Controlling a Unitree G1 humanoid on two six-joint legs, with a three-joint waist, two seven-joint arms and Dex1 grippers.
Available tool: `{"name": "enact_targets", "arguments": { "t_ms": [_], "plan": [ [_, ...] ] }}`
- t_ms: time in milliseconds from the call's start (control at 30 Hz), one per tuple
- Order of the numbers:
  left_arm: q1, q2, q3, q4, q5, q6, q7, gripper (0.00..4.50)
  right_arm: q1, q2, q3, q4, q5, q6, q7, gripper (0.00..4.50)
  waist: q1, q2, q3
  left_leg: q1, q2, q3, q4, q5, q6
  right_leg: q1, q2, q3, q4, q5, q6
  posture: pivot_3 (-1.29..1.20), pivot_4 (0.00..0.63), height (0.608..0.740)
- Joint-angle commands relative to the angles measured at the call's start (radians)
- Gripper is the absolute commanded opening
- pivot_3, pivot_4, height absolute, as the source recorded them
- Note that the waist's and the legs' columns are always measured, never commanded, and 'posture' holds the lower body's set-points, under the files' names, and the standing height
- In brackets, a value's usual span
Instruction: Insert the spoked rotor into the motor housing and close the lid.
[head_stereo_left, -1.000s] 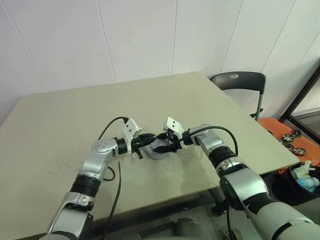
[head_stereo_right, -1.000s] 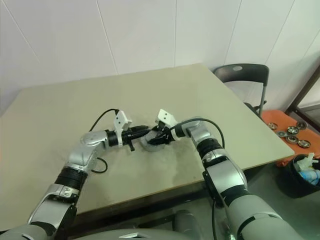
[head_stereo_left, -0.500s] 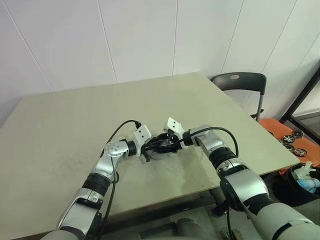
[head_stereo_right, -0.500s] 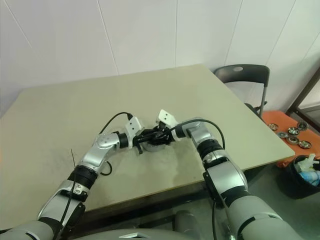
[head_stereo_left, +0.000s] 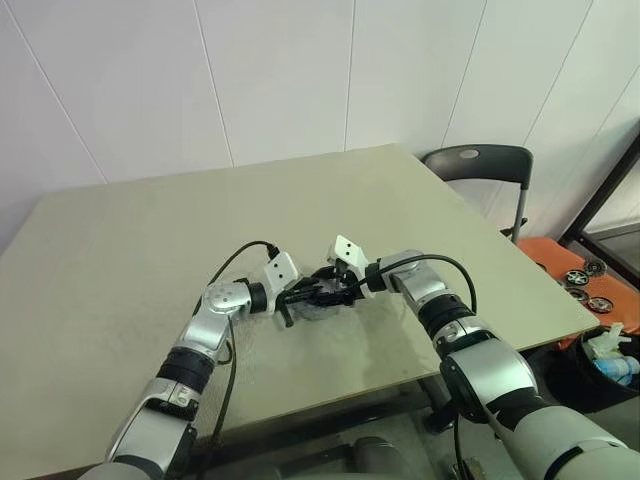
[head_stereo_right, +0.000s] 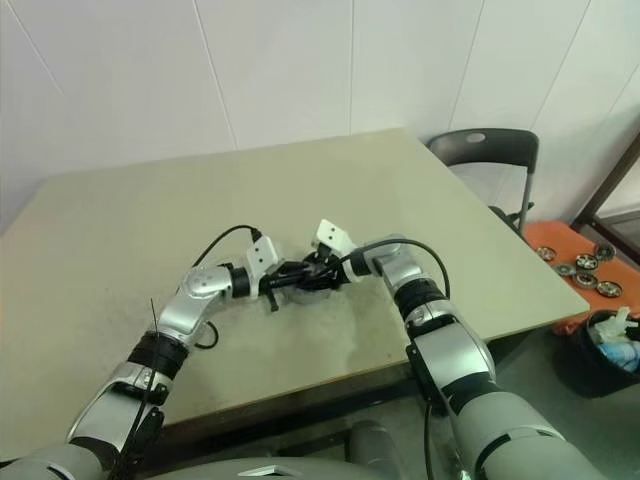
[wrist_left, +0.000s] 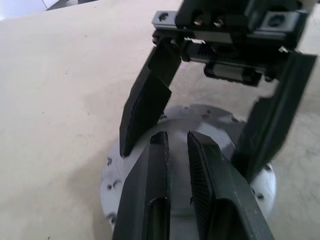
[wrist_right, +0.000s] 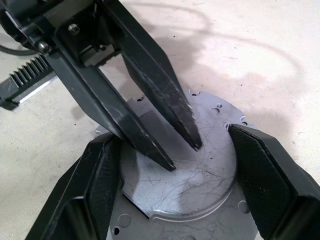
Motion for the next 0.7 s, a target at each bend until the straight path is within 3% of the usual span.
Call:
{"name": "enact_targets", "arguments": {
  "t_ms": [33, 700],
  "plan": [
    [0.014, 0.005, -0.035, 0.011, 0.021, 0.013, -0.025, 0.69, 0.043, -0.017, 0.034, 0.067, -0.05, 0.06, -0.029, 3.05, 0.0, 0.0, 0.0, 0.0, 0.0, 0.0, 0.0, 0.0, 0.0, 0.0, 0.0, 0.0, 0.0, 0.0, 0.0, 0.0, 0.0, 0.74],
    [0.01, -0.004, -0.052, 0.047, 0.062, -0.004, 0.008, 0.69, 0.057, -0.021, 0.035, 0.047, -0.047, 0.068, -0.025, 3.05, 0.001, 0.002, -0.002, 0.0, 0.0, -0.001, 0.0, 0.0, 0.0, 0.001, 0.0, 0.0, -0.001, 0.0, 0.0, 0.0, 0.0, 0.74]
  ]
}}
